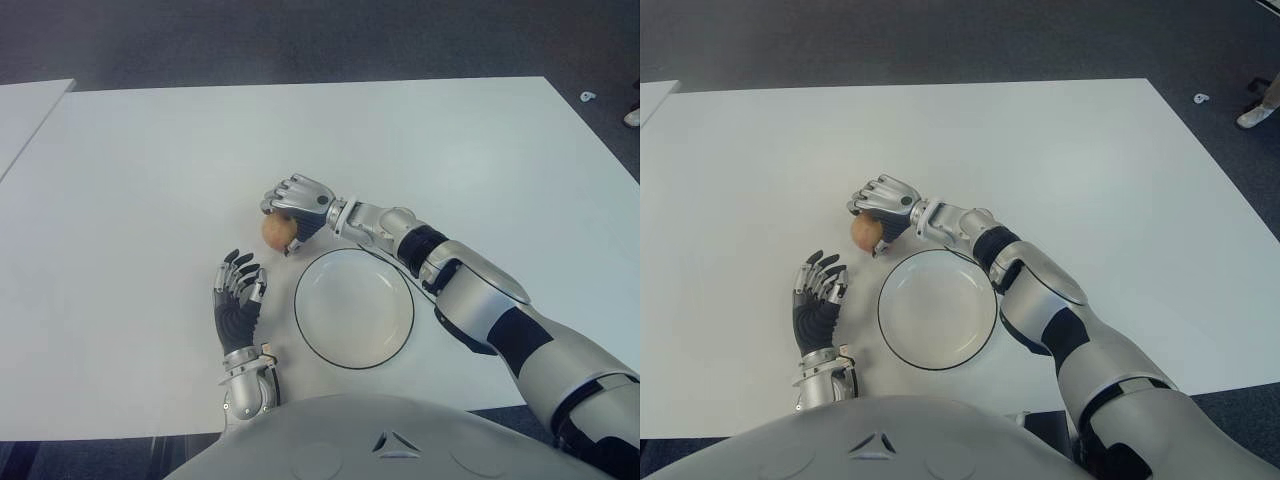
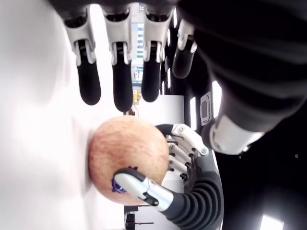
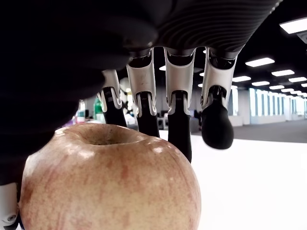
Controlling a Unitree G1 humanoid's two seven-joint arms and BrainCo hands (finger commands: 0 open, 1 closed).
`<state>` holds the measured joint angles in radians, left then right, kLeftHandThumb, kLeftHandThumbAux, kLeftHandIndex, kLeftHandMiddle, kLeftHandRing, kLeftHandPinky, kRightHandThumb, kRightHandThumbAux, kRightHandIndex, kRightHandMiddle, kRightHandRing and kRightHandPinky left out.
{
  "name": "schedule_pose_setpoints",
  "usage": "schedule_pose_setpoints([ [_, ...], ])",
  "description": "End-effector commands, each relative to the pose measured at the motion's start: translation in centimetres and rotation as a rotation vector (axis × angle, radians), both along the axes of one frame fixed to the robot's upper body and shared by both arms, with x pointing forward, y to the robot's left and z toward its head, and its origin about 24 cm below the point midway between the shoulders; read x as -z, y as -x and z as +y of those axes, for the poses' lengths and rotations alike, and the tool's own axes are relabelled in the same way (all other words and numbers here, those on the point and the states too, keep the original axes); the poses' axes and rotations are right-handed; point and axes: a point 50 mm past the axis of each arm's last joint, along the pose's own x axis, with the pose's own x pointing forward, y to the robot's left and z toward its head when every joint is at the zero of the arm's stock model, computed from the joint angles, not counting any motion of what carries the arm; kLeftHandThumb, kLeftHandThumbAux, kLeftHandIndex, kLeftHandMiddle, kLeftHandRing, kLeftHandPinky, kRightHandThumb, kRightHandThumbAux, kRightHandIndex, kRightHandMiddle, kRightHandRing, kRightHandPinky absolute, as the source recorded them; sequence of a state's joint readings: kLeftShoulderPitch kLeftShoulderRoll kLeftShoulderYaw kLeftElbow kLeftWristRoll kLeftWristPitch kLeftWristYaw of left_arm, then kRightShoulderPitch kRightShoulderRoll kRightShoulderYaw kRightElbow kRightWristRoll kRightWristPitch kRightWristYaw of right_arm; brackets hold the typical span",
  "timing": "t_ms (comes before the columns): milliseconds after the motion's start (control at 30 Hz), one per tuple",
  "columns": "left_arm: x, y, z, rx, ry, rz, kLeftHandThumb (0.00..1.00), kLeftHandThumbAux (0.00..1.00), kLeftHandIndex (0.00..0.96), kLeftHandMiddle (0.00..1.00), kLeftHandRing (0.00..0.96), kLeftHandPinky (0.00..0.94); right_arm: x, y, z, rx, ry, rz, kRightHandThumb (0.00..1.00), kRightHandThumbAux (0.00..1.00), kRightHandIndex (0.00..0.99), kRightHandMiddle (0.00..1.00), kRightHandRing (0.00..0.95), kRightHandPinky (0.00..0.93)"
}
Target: Put the apples into the plate.
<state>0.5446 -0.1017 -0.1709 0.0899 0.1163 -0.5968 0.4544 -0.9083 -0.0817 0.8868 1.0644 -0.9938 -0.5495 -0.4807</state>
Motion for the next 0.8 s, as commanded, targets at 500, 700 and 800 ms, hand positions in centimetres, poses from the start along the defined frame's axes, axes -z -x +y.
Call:
schedule_pose_setpoints([
  [500,0.46,0.19,-1.03,-0.085,0.074,0.051,0.450,0.662,0.214,0.315,0.362,0.377,0.33,-0.37,-0.79,0.041,0.017,-0.038,0.856,0.671,0.414,0.537,0.802,0.821],
  [700,0.46,0.19,-0.82,-0.087,0.067,0.049,0.433,0.657,0.218,0.311,0.360,0.375,0.22,-0.52,-0.87,0.059,0.005,-0.001,0.854,0.674,0.409,0.526,0.796,0.783],
  [800,0.47,0.20,-0.75,-0.088,0.068,0.048,0.431,0.658,0.221,0.311,0.360,0.378,0.20,-0.58,-0.90,0.074,-0.008,0.026,0.854,0.675,0.408,0.519,0.785,0.767],
])
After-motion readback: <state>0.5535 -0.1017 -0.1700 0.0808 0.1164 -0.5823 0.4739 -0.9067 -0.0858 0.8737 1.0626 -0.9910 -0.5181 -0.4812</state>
